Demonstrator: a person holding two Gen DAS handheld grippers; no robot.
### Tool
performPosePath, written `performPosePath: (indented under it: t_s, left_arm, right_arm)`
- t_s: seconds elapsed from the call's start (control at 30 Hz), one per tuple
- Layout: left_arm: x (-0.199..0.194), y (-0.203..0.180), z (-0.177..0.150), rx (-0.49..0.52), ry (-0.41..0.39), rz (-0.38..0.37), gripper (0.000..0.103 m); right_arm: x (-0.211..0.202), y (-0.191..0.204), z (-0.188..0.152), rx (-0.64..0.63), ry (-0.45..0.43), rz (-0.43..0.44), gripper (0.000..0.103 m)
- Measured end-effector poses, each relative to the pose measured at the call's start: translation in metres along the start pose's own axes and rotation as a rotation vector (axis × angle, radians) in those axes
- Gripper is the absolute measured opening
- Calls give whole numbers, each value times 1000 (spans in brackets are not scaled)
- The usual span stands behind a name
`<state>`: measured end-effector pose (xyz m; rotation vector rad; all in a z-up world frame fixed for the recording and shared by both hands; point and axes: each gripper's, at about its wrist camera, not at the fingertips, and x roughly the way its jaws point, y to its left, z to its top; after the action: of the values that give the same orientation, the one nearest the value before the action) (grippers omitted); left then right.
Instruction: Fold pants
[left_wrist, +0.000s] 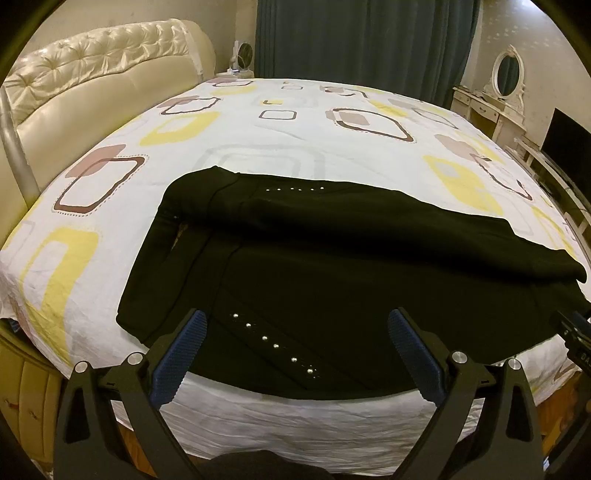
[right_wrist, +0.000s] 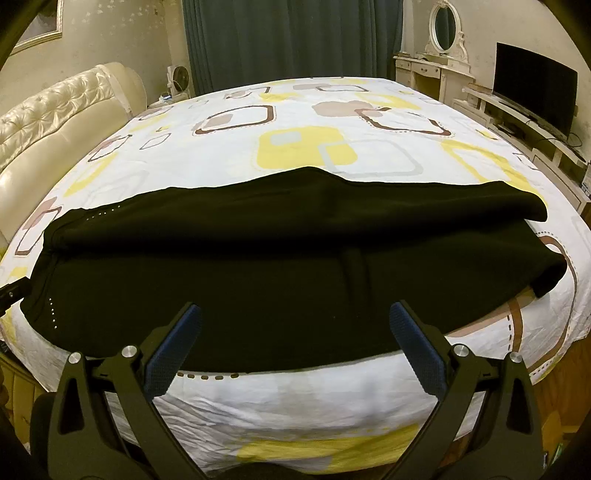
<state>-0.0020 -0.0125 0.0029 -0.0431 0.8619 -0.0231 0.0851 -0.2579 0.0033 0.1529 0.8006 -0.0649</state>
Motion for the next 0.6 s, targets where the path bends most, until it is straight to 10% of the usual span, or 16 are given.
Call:
performPosePath:
  t_s: [0.6]
  left_arm:
    - [-1, -2, -2, 0, -10, 18, 98]
  right_arm:
    - [0, 2, 0, -2, -1, -1, 101]
